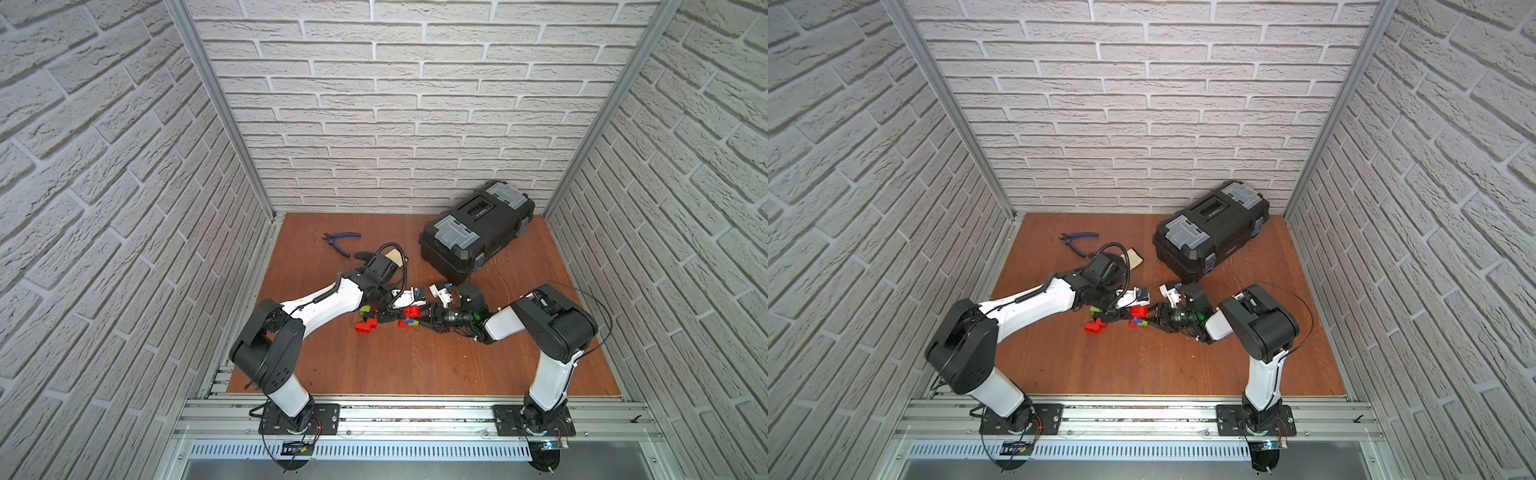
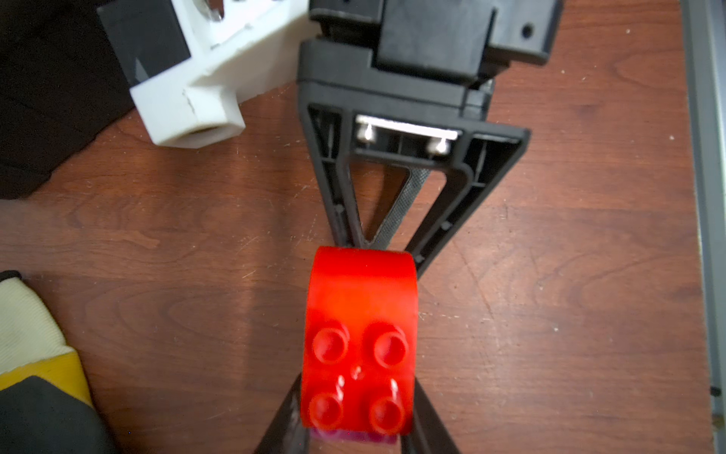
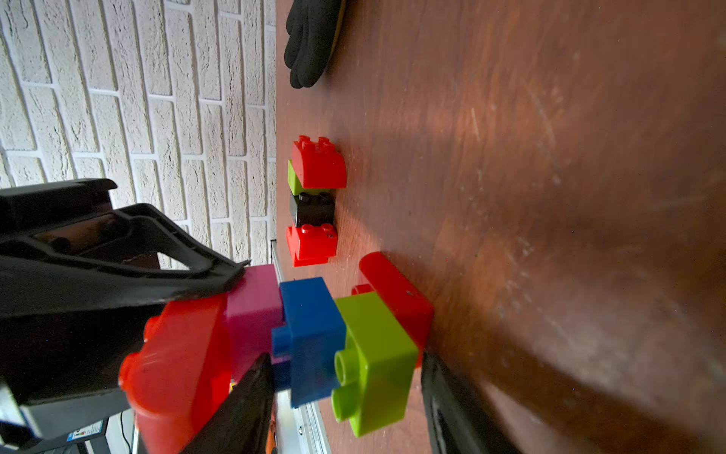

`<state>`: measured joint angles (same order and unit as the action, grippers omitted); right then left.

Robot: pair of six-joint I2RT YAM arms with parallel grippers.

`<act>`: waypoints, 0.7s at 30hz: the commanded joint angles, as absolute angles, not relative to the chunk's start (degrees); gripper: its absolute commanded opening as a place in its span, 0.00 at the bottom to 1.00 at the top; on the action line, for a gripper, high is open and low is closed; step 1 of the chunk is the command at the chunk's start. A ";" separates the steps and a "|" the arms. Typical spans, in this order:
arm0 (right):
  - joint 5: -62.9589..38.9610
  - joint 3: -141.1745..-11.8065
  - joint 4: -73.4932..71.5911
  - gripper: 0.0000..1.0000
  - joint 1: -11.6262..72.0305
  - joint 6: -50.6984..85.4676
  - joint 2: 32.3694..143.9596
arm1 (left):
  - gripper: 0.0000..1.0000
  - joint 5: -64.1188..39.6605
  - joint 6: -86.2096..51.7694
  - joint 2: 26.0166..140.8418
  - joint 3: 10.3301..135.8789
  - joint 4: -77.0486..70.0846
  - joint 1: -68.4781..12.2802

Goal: Assemble the letter s with lego
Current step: Assemble the lego brick with the lego brick.

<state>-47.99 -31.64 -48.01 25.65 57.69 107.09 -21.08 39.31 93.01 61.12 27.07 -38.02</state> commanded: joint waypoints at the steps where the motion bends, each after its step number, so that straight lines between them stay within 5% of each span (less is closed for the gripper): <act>1: -50.43 -30.89 -49.91 0.61 26.37 56.75 106.70 | 0.30 -19.16 40.57 95.38 60.29 27.69 -39.30; 21: -52.47 -29.52 -57.70 0.64 25.90 59.76 108.09 | 0.37 -20.81 39.60 93.12 59.79 26.30 -38.80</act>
